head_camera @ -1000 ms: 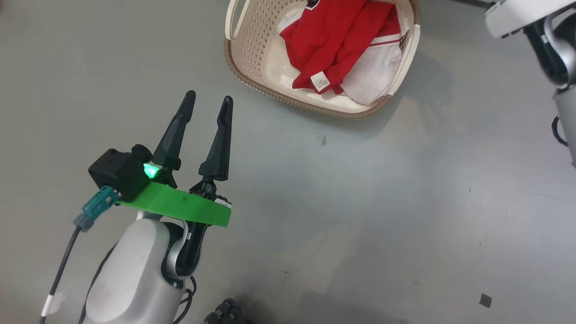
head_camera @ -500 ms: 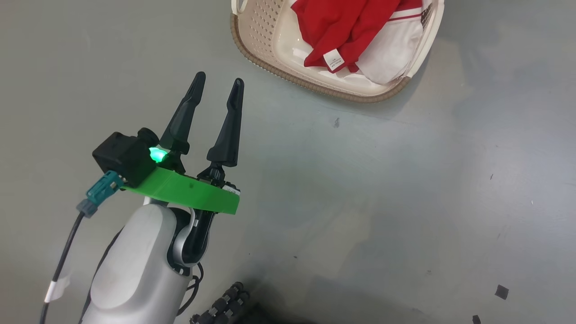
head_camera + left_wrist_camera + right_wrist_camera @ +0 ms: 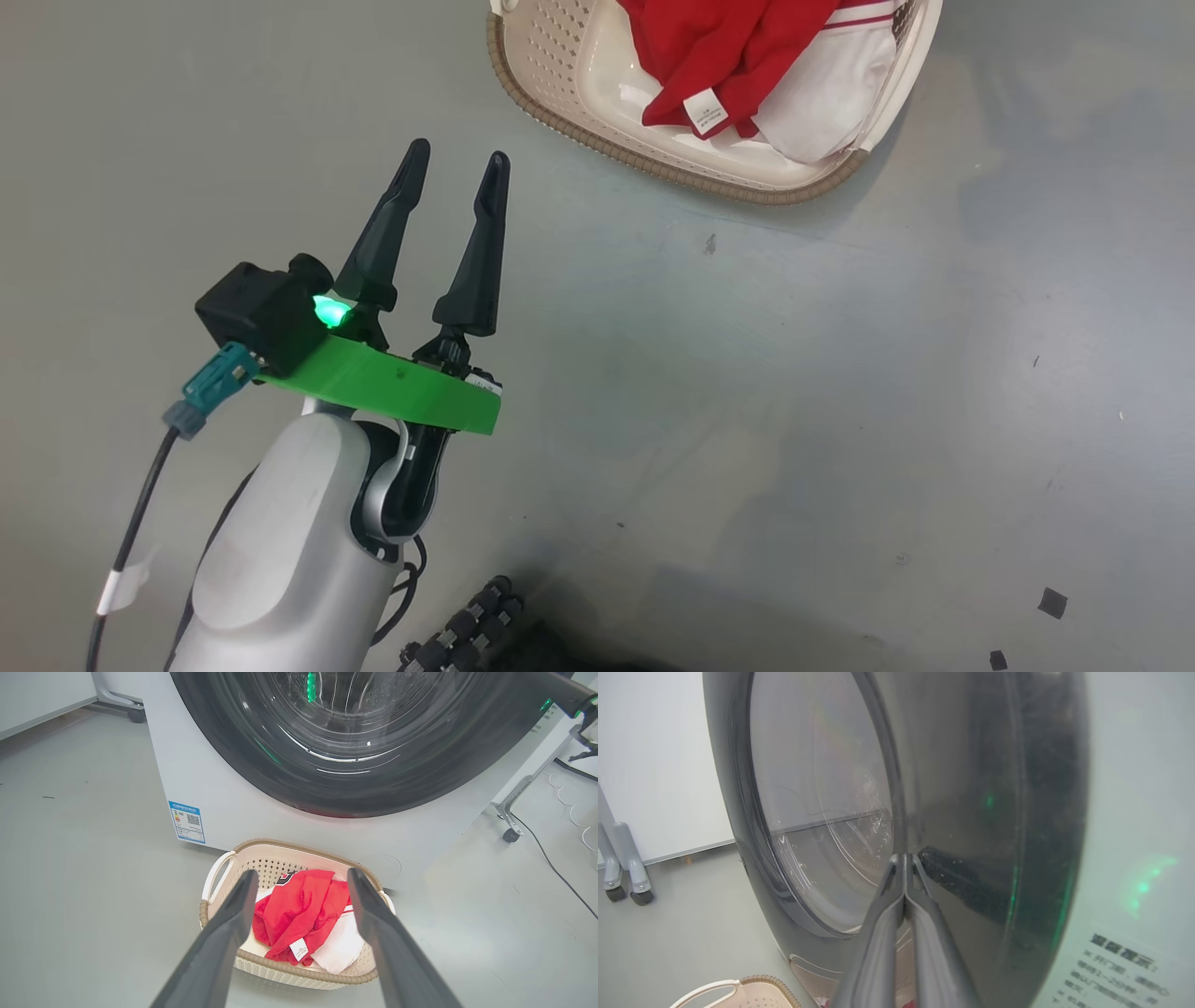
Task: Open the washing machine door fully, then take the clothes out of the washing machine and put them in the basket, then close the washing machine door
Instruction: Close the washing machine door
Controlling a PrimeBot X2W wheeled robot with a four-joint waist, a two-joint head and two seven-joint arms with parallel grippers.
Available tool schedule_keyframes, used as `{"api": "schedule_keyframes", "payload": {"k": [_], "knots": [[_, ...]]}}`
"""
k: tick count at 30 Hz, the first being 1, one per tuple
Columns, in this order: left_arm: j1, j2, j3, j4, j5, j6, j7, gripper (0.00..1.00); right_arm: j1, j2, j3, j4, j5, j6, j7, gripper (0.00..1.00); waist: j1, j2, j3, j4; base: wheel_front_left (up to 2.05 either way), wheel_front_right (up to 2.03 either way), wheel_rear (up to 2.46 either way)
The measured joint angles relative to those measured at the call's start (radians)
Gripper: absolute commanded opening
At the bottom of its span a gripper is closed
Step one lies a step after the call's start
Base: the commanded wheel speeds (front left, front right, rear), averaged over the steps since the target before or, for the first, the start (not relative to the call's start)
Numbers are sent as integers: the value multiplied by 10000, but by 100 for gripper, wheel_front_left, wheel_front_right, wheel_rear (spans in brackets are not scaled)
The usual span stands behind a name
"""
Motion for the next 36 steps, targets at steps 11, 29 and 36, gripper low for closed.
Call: {"api": "schedule_keyframes", "payload": {"k": [11,29,36], "knots": [[-85,-42,0,301,0,0,0,100,261,81,52,886,4,-8,-790,0,0,0,-325,-61,0,0,0],[416,407,130,892,349,0,0,100,3633,761,759,1676,259,-111,-1592,0,-1,0,-2297,-692,0,0,0],[1120,757,309,1124,535,0,0,100,5047,1273,545,1521,732,-111,-1661,0,-1,0,-3197,-1234,0,0,0]]}}
